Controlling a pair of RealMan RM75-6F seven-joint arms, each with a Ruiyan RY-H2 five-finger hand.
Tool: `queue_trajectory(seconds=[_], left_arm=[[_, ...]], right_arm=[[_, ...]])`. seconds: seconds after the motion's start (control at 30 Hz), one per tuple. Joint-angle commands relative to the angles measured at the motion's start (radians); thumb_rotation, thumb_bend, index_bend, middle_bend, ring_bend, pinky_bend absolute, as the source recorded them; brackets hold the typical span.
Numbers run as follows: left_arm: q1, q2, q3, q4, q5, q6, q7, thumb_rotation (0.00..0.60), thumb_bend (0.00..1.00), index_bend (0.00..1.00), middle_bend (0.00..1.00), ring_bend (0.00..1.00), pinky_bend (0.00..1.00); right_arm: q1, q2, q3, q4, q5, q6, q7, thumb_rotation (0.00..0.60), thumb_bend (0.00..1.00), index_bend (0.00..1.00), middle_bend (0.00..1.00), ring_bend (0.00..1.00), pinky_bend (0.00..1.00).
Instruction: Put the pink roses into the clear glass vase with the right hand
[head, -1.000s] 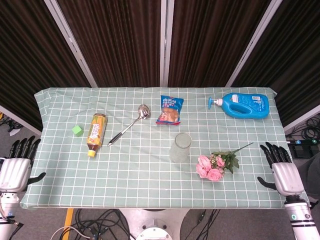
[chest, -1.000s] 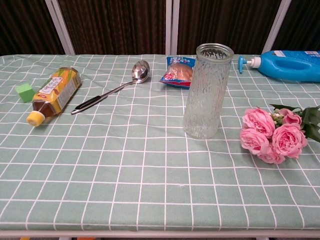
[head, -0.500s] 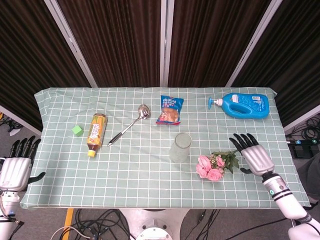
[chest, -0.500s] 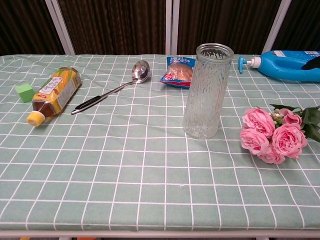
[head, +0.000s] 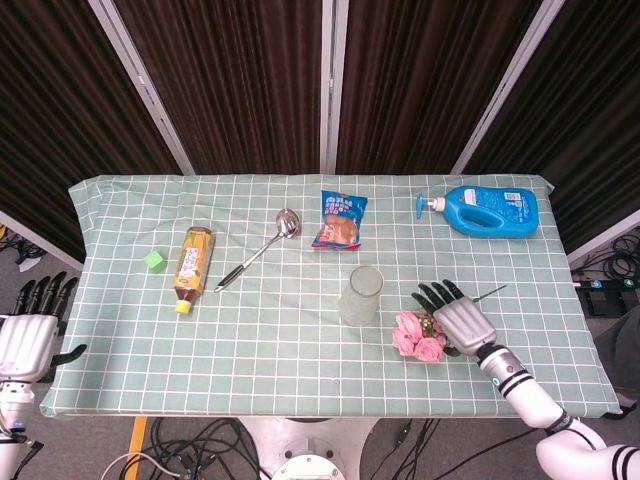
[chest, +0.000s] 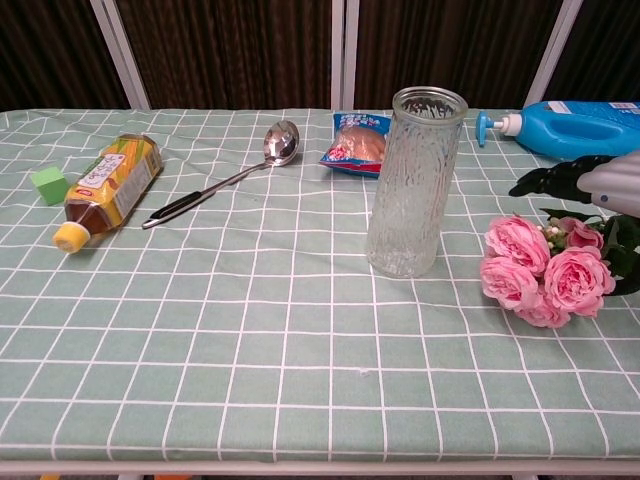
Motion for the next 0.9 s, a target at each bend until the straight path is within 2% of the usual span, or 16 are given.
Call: queue_trajectory(seconds=[0.03,0.23,0.47,0.63,0.77,0.9], left_arm=[[0.002,-0.002,-0.001,0.007,-0.005,0.000,-0.008,0.600,0.00,0.05,0.00,0.00,0.03],[0.005,-0.005,0.005,0.028,-0.005,-0.003,-0.019,0.600,0.00,0.05,0.00,0.00,0.03],[0.006,-0.008,0.004,0.041,-0.006,-0.002,-0.026,0.600,0.00,0.05,0.00,0.00,0.03],[0.007,-0.011,0.006,0.050,-0.010,-0.007,-0.029,0.600,0.00,0.05,0.00,0.00,0.03],[0.005,-0.014,0.005,0.053,-0.015,-0.013,-0.025,0.600,0.00,0.05,0.00,0.00,0.03],[0.003,-0.016,0.002,0.054,-0.015,-0.013,-0.026,0.600,0.00,0.05,0.00,0.00,0.03]], right_arm=[[0.015,-0.025,-0.010,0.007,0.019,-0.016,-0.033,0.600,0.00,0.00,0.00,0.00,0.00],[0.034,-0.069,-0.020,0.031,0.071,-0.030,-0.095,0.600,0.00,0.00,0.00,0.00,0.00],[0.049,-0.088,-0.027,0.040,0.097,-0.031,-0.105,0.600,0.01,0.00,0.00,0.00,0.00],[0.045,-0.115,-0.034,0.075,0.086,0.012,-0.119,0.600,0.08,0.00,0.07,0.01,0.00],[0.039,-0.136,-0.037,0.102,0.078,0.041,-0.123,0.600,0.12,0.02,0.19,0.13,0.00],[0.030,-0.159,-0.039,0.135,0.066,0.075,-0.116,0.600,0.16,0.17,0.27,0.22,0.00]])
